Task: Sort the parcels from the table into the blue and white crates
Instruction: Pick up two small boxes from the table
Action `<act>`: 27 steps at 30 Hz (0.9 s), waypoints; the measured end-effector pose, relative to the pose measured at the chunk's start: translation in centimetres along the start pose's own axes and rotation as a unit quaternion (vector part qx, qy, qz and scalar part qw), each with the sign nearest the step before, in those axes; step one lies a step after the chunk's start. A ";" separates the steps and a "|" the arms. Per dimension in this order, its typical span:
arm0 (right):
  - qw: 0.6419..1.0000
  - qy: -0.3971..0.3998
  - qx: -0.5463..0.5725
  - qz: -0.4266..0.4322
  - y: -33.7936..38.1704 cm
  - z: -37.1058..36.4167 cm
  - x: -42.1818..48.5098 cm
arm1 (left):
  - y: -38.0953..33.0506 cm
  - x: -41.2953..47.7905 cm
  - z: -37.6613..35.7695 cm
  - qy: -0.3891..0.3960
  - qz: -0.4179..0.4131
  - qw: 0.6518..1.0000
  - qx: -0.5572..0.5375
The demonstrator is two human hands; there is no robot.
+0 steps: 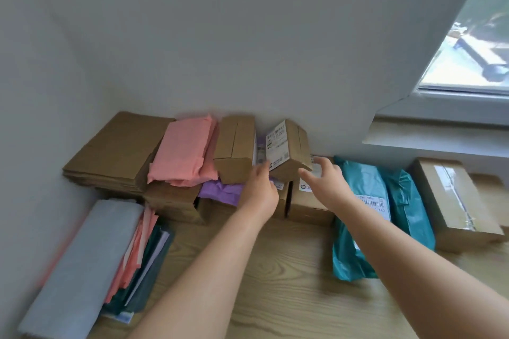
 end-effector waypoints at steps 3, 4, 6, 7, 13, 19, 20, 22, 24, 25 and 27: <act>1.000 -0.004 0.016 -0.015 0.3 -0.4 2.2 | -0.4 2.1 -1.4 0.040 0.022 0.999 0.003; 1.000 0.002 0.022 -0.021 0.4 -0.7 2.8 | -0.4 2.5 -2.0 0.058 0.035 0.998 0.009; 0.998 0.018 0.043 -0.037 0.3 -1.6 3.7 | -0.2 3.1 -3.0 0.087 0.054 0.995 0.012; 0.997 0.024 0.058 -0.046 0.2 -2.1 4.1 | -0.2 3.3 -3.3 0.099 0.059 0.993 0.008; 0.989 0.018 0.127 -0.079 -1.0 -3.0 4.2 | -0.2 3.7 -3.5 0.116 0.059 0.988 -0.088; 0.966 -0.001 0.233 -0.115 -3.2 -2.1 2.3 | -0.1 2.4 -2.3 0.073 0.094 0.970 -0.213; 0.959 -0.001 0.258 -0.120 -3.6 -1.8 1.5 | 0.0 1.8 -2.1 0.061 0.104 0.961 -0.250; 0.945 0.000 0.302 -0.126 -4.5 -1.6 0.0 | 0.9 0.9 -2.2 0.046 0.132 0.939 -0.313; 0.929 0.009 0.348 -0.125 -4.9 -1.6 -1.9 | 1.8 -0.7 -3.2 0.067 0.169 0.909 -0.374; 0.919 0.014 0.375 -0.122 -5.1 -1.6 -2.9 | 2.2 -1.5 -4.0 0.086 0.185 0.892 -0.404; 0.901 0.032 0.417 -0.114 -5.2 -1.6 -5.2 | 2.4 -3.2 -5.1 0.119 0.194 0.856 -0.465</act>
Point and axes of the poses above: each hand's wrist, its own x-axis towards the middle knuckle, its own z-axis out of the back of the hand, y = z × x, the point moved 10 cm from there along x, towards the middle knuckle, and after that the axes turned 13 degrees about z, right-handed, at the moved point
